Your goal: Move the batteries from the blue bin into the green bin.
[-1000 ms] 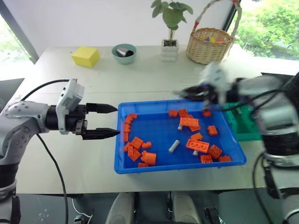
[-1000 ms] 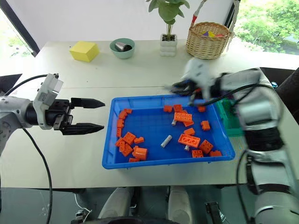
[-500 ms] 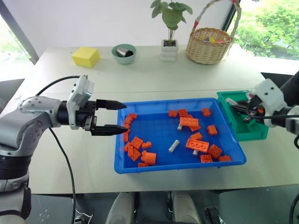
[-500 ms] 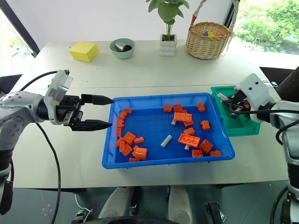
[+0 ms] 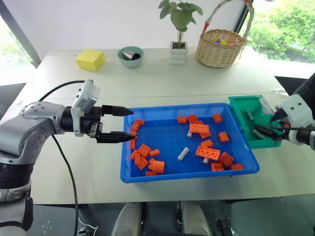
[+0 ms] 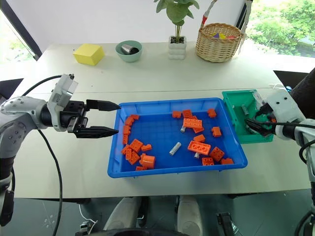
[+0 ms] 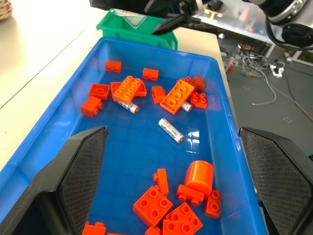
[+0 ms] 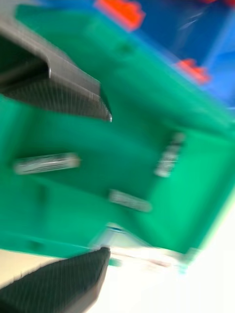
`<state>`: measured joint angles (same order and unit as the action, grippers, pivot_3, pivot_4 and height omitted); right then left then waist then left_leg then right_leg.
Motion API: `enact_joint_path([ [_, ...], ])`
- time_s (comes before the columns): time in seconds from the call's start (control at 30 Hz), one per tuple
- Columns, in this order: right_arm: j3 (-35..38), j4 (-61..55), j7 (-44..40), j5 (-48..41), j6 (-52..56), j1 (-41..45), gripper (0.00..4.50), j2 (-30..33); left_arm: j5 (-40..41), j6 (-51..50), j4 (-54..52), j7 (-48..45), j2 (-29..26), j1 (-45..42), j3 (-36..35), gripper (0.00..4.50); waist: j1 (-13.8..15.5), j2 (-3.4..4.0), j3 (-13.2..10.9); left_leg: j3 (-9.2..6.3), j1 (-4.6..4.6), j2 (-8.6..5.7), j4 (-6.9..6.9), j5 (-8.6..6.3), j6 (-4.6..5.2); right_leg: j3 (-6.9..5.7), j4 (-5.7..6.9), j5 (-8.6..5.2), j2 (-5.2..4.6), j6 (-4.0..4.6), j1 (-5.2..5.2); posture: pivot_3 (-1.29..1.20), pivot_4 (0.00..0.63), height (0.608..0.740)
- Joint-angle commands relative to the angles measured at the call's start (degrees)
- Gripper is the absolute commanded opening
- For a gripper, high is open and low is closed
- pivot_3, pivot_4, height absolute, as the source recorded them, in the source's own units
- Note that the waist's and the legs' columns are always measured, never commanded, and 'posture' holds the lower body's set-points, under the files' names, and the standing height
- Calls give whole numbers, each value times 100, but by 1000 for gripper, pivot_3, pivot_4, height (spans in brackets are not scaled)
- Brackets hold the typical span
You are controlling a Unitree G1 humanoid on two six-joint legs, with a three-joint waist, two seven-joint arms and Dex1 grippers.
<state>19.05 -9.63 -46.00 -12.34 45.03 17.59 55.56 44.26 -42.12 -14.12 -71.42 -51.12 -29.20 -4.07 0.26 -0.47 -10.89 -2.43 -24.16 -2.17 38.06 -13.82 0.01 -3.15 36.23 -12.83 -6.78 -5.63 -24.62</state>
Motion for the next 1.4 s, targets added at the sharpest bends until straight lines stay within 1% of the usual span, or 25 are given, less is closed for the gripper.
enact_joint_path([
  [0.03,-255,-469,-564,-599,-329,778,4024,77,-12,65,-57,-26,-21,-82,-61,4500,-5,-1,-1,-1,0,0,-1,0,0,0,0,0,0,0,0,0,150,702],
  [0.13,-1024,-988,-1503,-1126,-654,1293,4024,-31,-11,76,-52,-14,10,-111,-42,4500,-1,-3,-1,-9,0,2,-4,-1,1,-3,0,2,4,-7,0,0,150,702],
  [0.23,-1838,-1063,-2270,-1212,-995,1640,4024,-74,-26,98,-35,-8,43,-154,-6,4500,15,-5,-3,-14,-1,1,-4,-2,2,-4,-2,2,4,-10,2,0,150,702],
  [0.3,-2697,-898,-2921,-944,-1369,1936,4024,-144,-23,97,-51,-2,44,-162,-17,4500,32,-9,-5,-14,-2,-3,2,-2,2,-4,-5,1,2,-9,5,0,150,702],
  [0.37,-3377,-642,-3385,-645,-1661,2197,4024,-239,-7,91,-84,18,32,-151,-52,4500,26,-10,-6,-14,-3,-5,6,-2,2,-3,-7,1,1,-8,6,0,150,702],
  [0.43,-3876,-276,-3719,-329,-2005,2400,4024,-380,31,62,-146,54,10,-104,-105,4500,23,-11,-6,-14,-3,-5,8,-2,2,-3,-7,1,0,-7,6,0,150,702],
  [0.53,-4430,371,-4029,154,-2635,2615,4024,-660,110,3,-319,118,-47,53,-206,4500,8,-11,-6,-16,-3,-4,7,-1,2,-4,-4,1,2,-8,4,0,150,702],
  [0.67,-4838,1244,-4192,759,-3539,2789,4024,-1010,239,-101,-576,193,-137,274,-362,4500,-31,-11,-6,-15,-3,-5,6,-1,0,-3,-3,2,2,-9,3,0,150,702],
  [0.93,-4949,2439,-4105,1351,-4505,2911,4024,-1613,375,-187,-778,319,-245,448,-515,4500,-95,-11,-7,-21,-2,-5,5,1,-4,-4,1,3,4,-10,2,0,150,702],
  [1.03,-4916,2533,-4176,1424,-4590,2826,3270,-1626,391,-209,-795,339,-244,450,-540,4500,-98,-12,-6,-23,3,-5,3,2,-6,-4,3,3,6,-11,4,0,150,702],
  [1.07,-4900,2474,-4254,1393,-4565,2782,2824,-1591,391,-210,-788,340,-241,439,-539,4500,-98,-12,-6,-23,4,-5,3,2,-6,-4,3,3,6,-11,6,0,150,702],
  [1.17,-4762,2119,-4352,1203,-4298,2657,1203,-1530,362,-189,-727,319,-218,382,-492,4500,-93,-12,-6,-23,4,-6,3,3,-7,-4,2,3,6,-10,7,0,150,702],
  [1.2,-4689,1983,-4337,1135,-4187,2627,829,-1529,342,-173,-695,302,-208,358,-465,4500,-94,-12,-6,-24,4,-5,3,3,-7,-4,2,3,6,-10,7,0,150,702],
  [1.23,-4575,1799,-4280,1040,-4008,2596,202,-1535,316,-150,-658,284,-193,333,-432,4500,-95,-12,-6,-24,4,-5,3,3,-7,-4,3,3,6,-10,6,0,150,702],
  [1.27,-4463,1616,-4225,948,-3801,2573,43,-1537,296,-135,-629,272,-183,314,-407,4500,-94,-11,-7,-25,4,-5,3,3,-7,-4,3,3,6,-10,6,0,150,702],
  [1.33,-4129,1231,-4009,736,-3328,2567,43,-1529,256,-104,-567,246,-155,267,-352,4500,-92,-11,-7,-25,4,-5,3,3,-7,-4,4,3,6,-10,5,0,150,702],
  [1.4,-3677,871,-3584,553,-2689,2606,43,-1503,268,-114,-543,243,-122,231,-320,4500,-88,-11,-7,-26,3,-5,3,2,-7,-4,4,3,6,-10,5,0,150,702],
])
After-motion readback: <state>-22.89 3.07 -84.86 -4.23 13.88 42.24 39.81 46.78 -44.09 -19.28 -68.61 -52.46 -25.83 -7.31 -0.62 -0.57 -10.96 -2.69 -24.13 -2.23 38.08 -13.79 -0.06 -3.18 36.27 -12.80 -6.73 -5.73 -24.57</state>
